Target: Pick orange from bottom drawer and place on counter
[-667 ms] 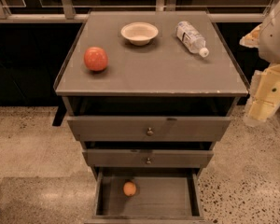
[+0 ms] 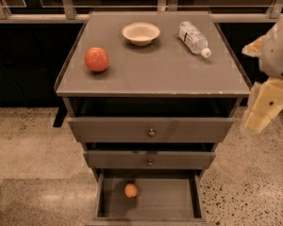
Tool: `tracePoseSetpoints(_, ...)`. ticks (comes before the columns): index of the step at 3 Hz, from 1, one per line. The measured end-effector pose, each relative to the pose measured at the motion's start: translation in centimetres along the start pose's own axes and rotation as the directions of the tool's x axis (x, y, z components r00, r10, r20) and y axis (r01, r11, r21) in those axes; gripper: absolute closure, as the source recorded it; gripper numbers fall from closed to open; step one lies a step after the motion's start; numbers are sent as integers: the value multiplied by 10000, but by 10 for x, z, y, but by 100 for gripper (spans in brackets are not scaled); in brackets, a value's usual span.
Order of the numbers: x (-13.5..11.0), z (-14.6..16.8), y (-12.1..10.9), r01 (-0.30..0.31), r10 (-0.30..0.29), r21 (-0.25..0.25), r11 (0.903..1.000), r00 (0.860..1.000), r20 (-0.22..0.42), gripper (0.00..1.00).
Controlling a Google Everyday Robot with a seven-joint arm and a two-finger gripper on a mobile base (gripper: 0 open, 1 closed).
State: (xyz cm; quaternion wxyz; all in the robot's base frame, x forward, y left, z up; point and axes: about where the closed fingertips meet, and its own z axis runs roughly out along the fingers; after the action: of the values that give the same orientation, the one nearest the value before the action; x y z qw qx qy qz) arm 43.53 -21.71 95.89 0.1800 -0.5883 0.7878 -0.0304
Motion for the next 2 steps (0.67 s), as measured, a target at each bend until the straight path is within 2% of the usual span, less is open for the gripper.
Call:
tracePoseSetpoints(1,11,35,40,-1141,1148,-130,9934,9888,955,0)
tracePoseSetpoints(2,26,105,77,-2228,2339,-837,9713,9585,1630,0)
